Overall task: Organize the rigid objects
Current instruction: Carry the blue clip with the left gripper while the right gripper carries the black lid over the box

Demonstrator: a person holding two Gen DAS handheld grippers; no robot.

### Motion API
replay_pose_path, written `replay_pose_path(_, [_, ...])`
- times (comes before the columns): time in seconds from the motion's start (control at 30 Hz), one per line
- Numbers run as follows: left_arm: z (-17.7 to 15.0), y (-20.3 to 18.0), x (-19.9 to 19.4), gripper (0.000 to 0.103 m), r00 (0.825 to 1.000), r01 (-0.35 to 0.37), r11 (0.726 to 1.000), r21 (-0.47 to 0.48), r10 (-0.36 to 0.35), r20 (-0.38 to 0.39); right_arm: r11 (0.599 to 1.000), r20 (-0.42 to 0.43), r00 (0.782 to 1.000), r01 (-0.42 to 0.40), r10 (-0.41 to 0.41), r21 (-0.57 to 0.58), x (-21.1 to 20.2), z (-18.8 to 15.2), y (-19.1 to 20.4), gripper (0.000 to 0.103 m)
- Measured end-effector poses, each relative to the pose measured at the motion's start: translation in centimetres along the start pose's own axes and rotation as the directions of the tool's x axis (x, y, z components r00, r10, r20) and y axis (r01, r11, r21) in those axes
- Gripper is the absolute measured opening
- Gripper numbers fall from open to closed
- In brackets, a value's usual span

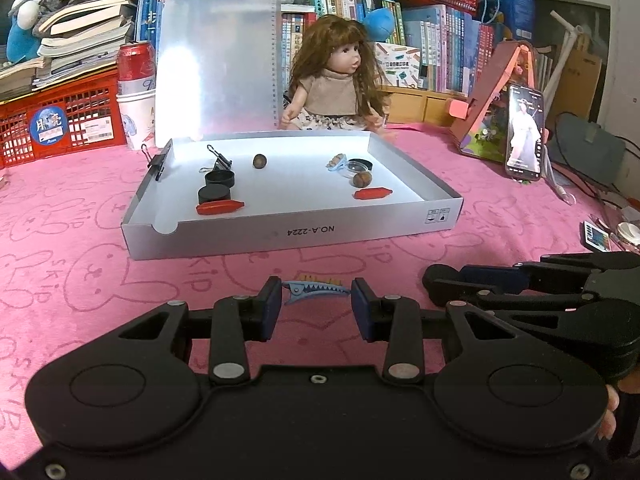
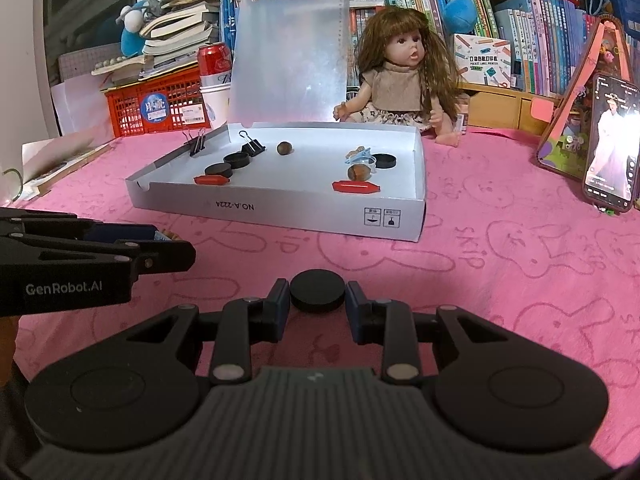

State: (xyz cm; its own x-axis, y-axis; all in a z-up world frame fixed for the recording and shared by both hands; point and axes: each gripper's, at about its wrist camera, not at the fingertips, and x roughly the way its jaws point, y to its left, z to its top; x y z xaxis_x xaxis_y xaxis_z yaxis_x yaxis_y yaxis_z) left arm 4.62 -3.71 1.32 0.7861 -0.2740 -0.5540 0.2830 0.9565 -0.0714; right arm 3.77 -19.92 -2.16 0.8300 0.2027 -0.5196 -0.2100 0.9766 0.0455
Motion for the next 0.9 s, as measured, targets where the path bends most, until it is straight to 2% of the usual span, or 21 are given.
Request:
replay_pose_path(0.1, [0.0,0.0,0.1,0.036,1.0,-0.005,1.0,-0.002,0.005,0.0,1.0,0.009,1.0,0.009,-0.009,0.0,0.1,-0.1,0.2,0.041])
replay_pose_path(0.13, [0.0,0.0,0.1,0.036,1.0,-0.006,1.0,-0.002,0.006,0.0,1.0,0.012,1.0,0.014,-0.014,0.002,0.1,-0.1,0.2,0.054])
replay_pose_path(0.23, [0.0,0.1,0.2,0.036,1.0,-0.011,1.0,-0.009,0.011,0.001,1.0,0.019,1.0,0.021,-0.021,0.011,0.3,0.0,0.3,0.062])
replay_pose_path(0.4, [0.1,0.2,0.4,0.036,1.0,-0.018,1.0,-0.012,0.018,0.001,0.999,0.021,0.999,0.045,-0.045,0.001,0.8,0.1,0.7,0.064])
replay_pose_path(0.43, [0.1,0.2,0.4,0.036,1.0,-0.019,1.0,-0.014,0.019,0.001,0.999,0.02,0.999,0.046,-0.046,-0.003,0.8,0.0,0.8,0.06])
replay_pose_path(0.5, [0.1,0.3,0.4,0.036,1.0,-0.022,1.0,-0.018,0.023,0.002,0.999,0.022,0.999,0.046,-0.046,-0.001,0.7,0.0,0.9,0.044])
replay_pose_path(0.6, [0.1,0.4,0.5,0.036,1.0,-0.025,0.999,-0.024,0.025,0.004,0.999,0.023,0.999,0.041,-0.041,0.01,0.7,0.0,0.9,0.037])
replay_pose_path(0.9, [0.9,0.6,0.4,0.036,0.999,-0.034,0.999,-0.041,0.035,0.022,1.0,0.05,0.998,0.026,-0.027,0.009,0.0,0.9,1.5,0.037])
